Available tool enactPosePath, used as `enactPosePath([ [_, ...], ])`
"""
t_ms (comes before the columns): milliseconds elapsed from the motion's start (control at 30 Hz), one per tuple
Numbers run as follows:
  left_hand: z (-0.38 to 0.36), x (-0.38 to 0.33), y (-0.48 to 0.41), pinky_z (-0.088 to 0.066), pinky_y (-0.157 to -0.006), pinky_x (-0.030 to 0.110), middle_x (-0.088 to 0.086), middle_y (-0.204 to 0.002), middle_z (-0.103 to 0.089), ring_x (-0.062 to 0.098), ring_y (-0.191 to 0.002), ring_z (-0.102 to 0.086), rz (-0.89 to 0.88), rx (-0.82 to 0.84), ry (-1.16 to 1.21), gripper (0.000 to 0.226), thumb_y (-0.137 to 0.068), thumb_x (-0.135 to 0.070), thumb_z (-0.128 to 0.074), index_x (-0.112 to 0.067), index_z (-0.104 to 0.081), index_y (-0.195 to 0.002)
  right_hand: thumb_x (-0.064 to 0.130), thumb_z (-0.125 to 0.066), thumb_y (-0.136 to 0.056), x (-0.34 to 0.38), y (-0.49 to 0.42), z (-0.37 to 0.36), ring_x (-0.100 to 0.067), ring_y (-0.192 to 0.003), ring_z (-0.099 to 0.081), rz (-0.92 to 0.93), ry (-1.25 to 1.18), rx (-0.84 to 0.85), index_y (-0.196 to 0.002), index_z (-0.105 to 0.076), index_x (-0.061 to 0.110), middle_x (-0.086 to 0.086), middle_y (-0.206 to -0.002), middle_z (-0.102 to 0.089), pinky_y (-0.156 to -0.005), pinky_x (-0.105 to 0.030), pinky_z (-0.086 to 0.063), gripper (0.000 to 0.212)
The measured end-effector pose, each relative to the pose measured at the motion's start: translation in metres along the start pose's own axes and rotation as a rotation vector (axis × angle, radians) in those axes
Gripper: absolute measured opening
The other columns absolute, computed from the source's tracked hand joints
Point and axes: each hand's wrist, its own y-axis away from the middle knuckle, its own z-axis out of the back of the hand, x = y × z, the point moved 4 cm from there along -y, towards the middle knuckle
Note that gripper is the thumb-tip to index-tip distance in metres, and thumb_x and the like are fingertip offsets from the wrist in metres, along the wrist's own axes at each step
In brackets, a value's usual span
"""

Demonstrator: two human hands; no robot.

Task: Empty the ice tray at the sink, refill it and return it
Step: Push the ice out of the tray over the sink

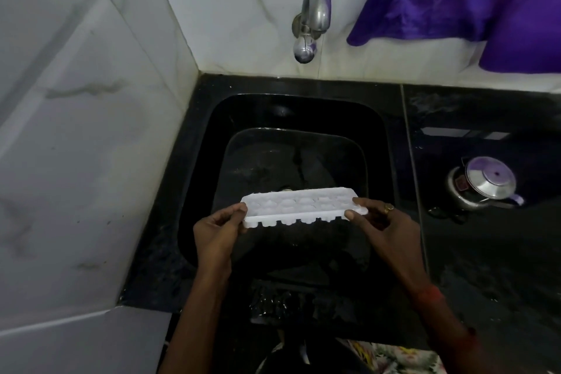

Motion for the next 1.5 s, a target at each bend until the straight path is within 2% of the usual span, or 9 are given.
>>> enactPosePath([
  [67,-0.005,-0.003,0.001,-0.053,-0.055,0.017,0.001,-0.072,-0.075,0.004,-0.055,-0.064,-0.024,-0.025,-0.014,0.009,-0.085,-0.011,-0.077,-0.005,-0.078,-0.092,0.045,-0.081,-0.074,0.003,-0.006,0.002,0.007,-0.083,-0.068,0.045,0.011,-0.024,-0.101,-0.077,0.033,0.016,-0.088,-0.075,-0.076,-0.002,-0.047,0.030],
  [200,-0.013,-0.006,0.002,-0.058,-0.078,0.032,0.001,-0.082,-0.078,0.015,-0.078,-0.074,-0.085,-0.076,-0.028,0.010,-0.086,-0.021,-0.077,-0.013,-0.079,-0.092,0.040,-0.080,-0.078,0.007,-0.018,0.004,0.003,-0.083,-0.069,0.126,0.014,-0.058,-0.099,-0.077,0.027,0.014,-0.092,-0.075,-0.078,-0.007,-0.050,0.025],
  [433,-0.025,-0.005,-0.002,-0.059,-0.085,0.039,-0.002,-0.089,-0.078,0.014,-0.086,-0.075,-0.123,0.008,-0.057,0.013,-0.079,-0.031,-0.083,-0.025,-0.079,-0.090,0.045,-0.078,-0.080,0.005,-0.035,0.003,0.006,-0.084,-0.068,0.133,0.043,-0.091,-0.095,-0.077,0.028,0.017,-0.088,-0.074,-0.081,-0.010,-0.051,0.023],
  [533,-0.026,-0.006,-0.005,-0.058,-0.074,0.026,-0.005,-0.091,-0.078,0.011,-0.085,-0.075,-0.146,0.045,-0.144,0.037,-0.065,-0.049,-0.086,-0.034,-0.077,-0.099,0.049,-0.077,-0.080,0.002,-0.039,0.001,0.006,-0.084,-0.069,0.124,0.056,-0.112,-0.094,-0.077,0.029,0.018,-0.088,-0.074,-0.081,-0.013,-0.053,0.024],
  [667,-0.026,-0.010,-0.013,-0.056,-0.073,0.023,-0.006,-0.090,-0.076,0.005,-0.080,-0.073,-0.203,0.041,-0.258,0.029,-0.075,-0.040,-0.086,-0.040,-0.074,-0.101,0.051,-0.075,-0.081,0.003,-0.043,-0.006,0.007,-0.081,-0.068,0.112,0.098,-0.134,-0.093,-0.078,0.030,0.019,-0.084,-0.074,-0.080,-0.012,-0.052,0.025],
  [833,-0.028,-0.027,-0.021,-0.047,-0.065,0.005,-0.010,-0.084,-0.073,-0.007,-0.074,-0.067,-0.287,-0.029,-0.342,0.028,-0.076,-0.041,-0.083,-0.033,-0.075,-0.102,0.051,-0.074,-0.081,0.011,-0.046,-0.015,0.012,-0.079,-0.066,0.108,0.128,-0.174,-0.089,-0.079,0.029,0.023,-0.075,-0.070,-0.074,-0.001,-0.044,0.024],
  [1067,-0.031,-0.044,-0.033,-0.057,-0.087,0.038,-0.008,-0.090,-0.071,0.010,-0.086,-0.069,-0.342,-0.057,-0.456,0.036,-0.077,-0.057,-0.076,-0.036,-0.072,-0.106,0.050,-0.076,-0.080,0.022,-0.055,-0.023,0.009,-0.073,-0.066,0.116,0.088,-0.250,-0.087,-0.080,0.025,0.020,-0.071,-0.069,-0.071,-0.002,-0.044,0.026],
  [1300,-0.033,-0.049,-0.040,-0.052,-0.079,0.035,-0.011,-0.092,-0.066,0.011,-0.086,-0.065,-0.374,-0.098,-0.591,0.052,-0.070,-0.081,-0.061,-0.043,-0.065,-0.106,0.052,-0.077,-0.079,0.029,-0.061,-0.024,0.016,-0.075,-0.063,0.094,0.069,-0.272,-0.083,-0.077,0.033,0.030,-0.066,-0.062,-0.069,0.001,-0.042,0.020],
  [1500,-0.035,-0.053,-0.042,-0.055,-0.078,0.033,-0.007,-0.090,-0.066,0.007,-0.084,-0.065,-0.386,-0.074,-0.503,0.043,-0.072,-0.069,-0.072,-0.037,-0.068,-0.100,0.047,-0.077,-0.081,0.033,-0.062,-0.024,0.021,-0.074,-0.061,0.075,0.076,-0.275,-0.082,-0.075,0.032,0.030,-0.064,-0.060,-0.070,0.003,-0.040,0.015],
])
